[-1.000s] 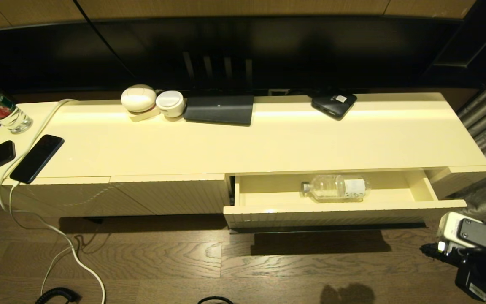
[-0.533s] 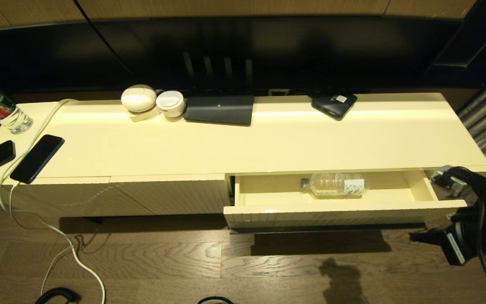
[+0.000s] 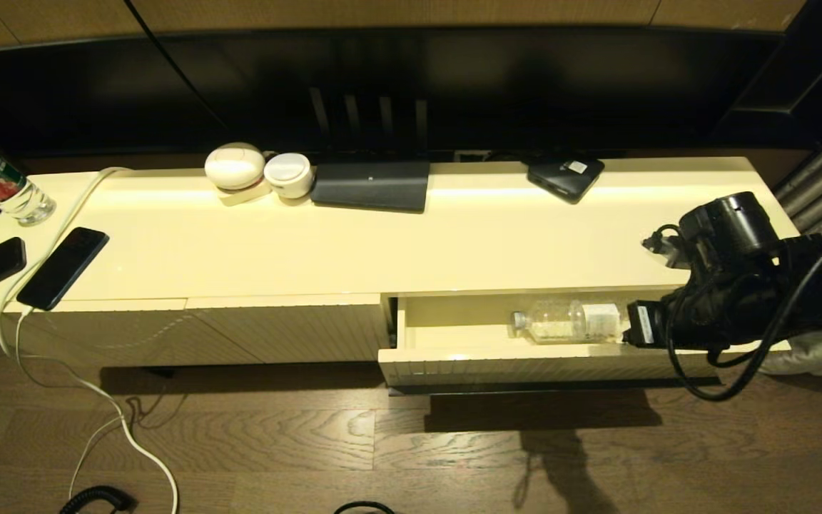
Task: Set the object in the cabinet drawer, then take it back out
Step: Open the drawer
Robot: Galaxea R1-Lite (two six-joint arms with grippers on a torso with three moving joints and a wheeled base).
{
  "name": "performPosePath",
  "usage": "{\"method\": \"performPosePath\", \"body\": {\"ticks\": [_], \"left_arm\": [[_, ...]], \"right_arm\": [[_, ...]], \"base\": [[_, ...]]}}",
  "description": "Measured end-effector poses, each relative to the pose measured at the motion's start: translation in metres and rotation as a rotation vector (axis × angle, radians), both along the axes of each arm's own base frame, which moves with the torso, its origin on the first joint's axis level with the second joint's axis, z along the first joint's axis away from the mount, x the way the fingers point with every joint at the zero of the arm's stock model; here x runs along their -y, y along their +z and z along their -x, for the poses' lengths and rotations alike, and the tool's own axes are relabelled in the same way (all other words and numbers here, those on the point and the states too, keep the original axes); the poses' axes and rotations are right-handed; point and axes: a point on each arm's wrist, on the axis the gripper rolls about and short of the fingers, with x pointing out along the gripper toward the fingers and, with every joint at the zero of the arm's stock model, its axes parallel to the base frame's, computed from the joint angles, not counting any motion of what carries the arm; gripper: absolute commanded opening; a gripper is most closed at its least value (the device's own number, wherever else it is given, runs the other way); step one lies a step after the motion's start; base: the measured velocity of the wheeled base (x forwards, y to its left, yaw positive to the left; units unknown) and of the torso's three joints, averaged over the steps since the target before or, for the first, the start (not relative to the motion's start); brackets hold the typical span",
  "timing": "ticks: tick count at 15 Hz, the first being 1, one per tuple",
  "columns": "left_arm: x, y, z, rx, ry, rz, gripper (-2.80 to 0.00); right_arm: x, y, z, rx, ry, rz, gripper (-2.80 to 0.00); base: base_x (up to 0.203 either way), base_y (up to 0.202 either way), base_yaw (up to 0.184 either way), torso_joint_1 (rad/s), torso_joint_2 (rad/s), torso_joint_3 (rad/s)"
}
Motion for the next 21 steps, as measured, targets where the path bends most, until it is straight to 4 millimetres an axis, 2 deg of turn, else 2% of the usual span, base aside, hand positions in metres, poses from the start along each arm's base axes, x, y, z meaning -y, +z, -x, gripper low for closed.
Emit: {"method": "performPosePath", "body": {"ticks": [4,10,18,21], "left_arm": [[0.000,0.000,0.000,0.000,0.000,0.001,-2.80],[0.000,0.000,0.000,0.000,0.001,0.000,-2.80],[0.000,0.000,0.000,0.000,0.001,0.000,-2.80],[0.000,0.000,0.000,0.000,0.000,0.001,-2.80]], "right_arm": [[-0.008,-0.009,-0.025,-0.011,-0.022,-0.021,-2.80],[-0.013,-0.013,-0.046,0.020,-0.018,-0.026,-2.80],[-0.015,-0.031,-0.038,-0.096,-0.019,0.016,-2.80],[-0.016,-0.038,-0.024,-0.223,-0.009,0.049,-2.80]], "base": [[0.000,0.000,0.000,0.000,0.00,0.000],[0.000,0.000,0.000,0.000,0.00,0.000],[0.000,0.000,0.000,0.000,0.00,0.000],[0.000,0.000,0.000,0.000,0.00,0.000]]}}
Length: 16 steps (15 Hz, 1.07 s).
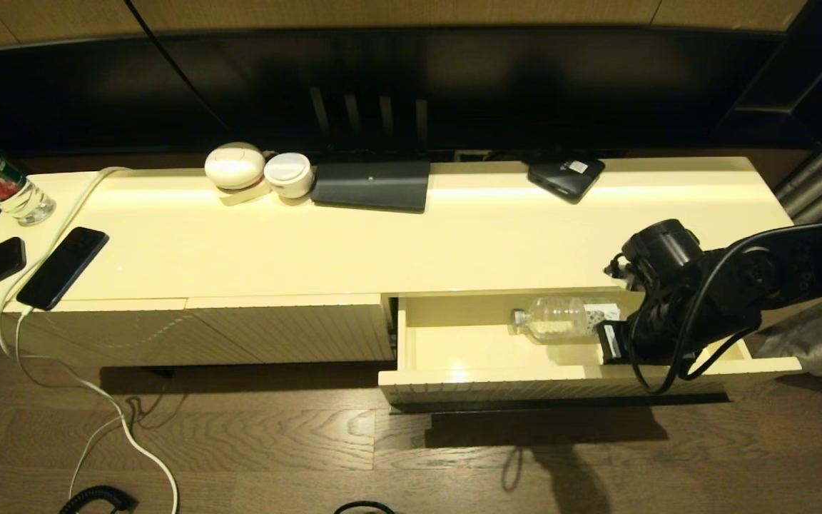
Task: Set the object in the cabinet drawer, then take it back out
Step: Open the drawer
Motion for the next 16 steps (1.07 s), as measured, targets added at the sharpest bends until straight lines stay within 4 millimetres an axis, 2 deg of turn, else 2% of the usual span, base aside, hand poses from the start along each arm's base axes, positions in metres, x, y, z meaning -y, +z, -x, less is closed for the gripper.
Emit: {"method": "performPosePath", "body": {"ticks": [16], "left_arm": [[0.000,0.000,0.000,0.000,0.000,0.000,-2.80]], "right_arm": [[-0.009,-0.031,0.036,-0.256,0.061,0.050,-2.80]], "base": [[0.000,0.000,0.000,0.000,0.00,0.000]]}}
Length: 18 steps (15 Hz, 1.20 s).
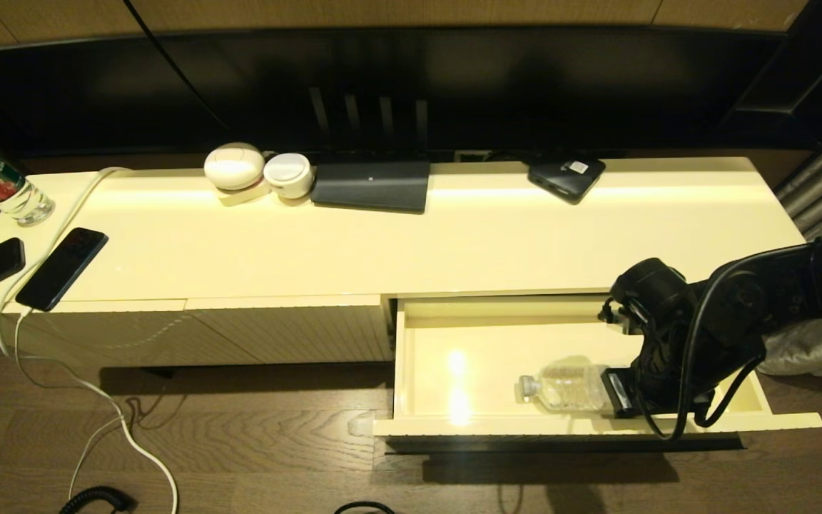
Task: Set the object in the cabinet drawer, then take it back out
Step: Open the drawer, then take the mineral water out of the drawer and put it on the table
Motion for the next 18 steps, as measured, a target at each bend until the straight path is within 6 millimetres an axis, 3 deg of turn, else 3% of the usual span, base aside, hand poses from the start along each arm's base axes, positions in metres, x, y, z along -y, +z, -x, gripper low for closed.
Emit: {"method": "performPosePath", "body": {"ticks": [8,13,18], "left_arm": [[0.000,0.000,0.000,0.000,0.000,0.000,-2.80],[0.000,0.000,0.000,0.000,0.001,0.000,-2.80],[0.000,0.000,0.000,0.000,0.001,0.000,-2.80]], "right_arm": [[-0.001,0.005,0.004,0.017,-0.002,-0.002,-2.80],[0.011,0.031,0.007,0.148,-0.013,0.000,-2.80],[0.027,0.050,0.022,0.243,0.230,0.185,-2.80]], "base": [[0.000,0.000,0.000,0.000,0.00,0.000],[0.000,0.000,0.000,0.000,0.00,0.000],[0.000,0.000,0.000,0.000,0.00,0.000]]}}
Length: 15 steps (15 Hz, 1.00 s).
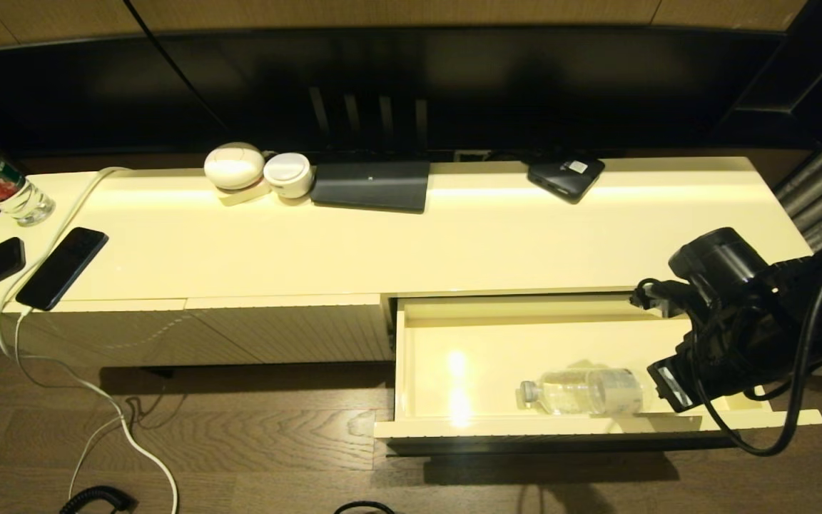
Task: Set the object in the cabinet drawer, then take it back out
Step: Take the mineral water out of the drawer and put it on the table
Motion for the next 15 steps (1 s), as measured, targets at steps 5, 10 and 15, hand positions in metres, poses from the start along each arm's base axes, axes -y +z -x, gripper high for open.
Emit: {"method": "performPosePath", "body": {"ticks": [5,10,15], "left_arm": [[0.000,0.000,0.000,0.000,0.000,0.000,-2.80],[0.000,0.000,0.000,0.000,0.000,0.000,-2.80],[0.000,0.000,0.000,0.000,0.000,0.000,-2.80]], "right_arm": [[0.016,0.001,0.010,0.003,0.470,0.307,-2.80],[0.013,-0.004,-0.006,0.117,0.899,0.430,-2.80],[0.010,-0.018,-0.015,0.115,1.039,0.425,-2.80]], "base": [[0.000,0.000,0.000,0.000,0.00,0.000],[0.000,0.000,0.000,0.000,0.00,0.000],[0.000,0.000,0.000,0.000,0.00,0.000]]}}
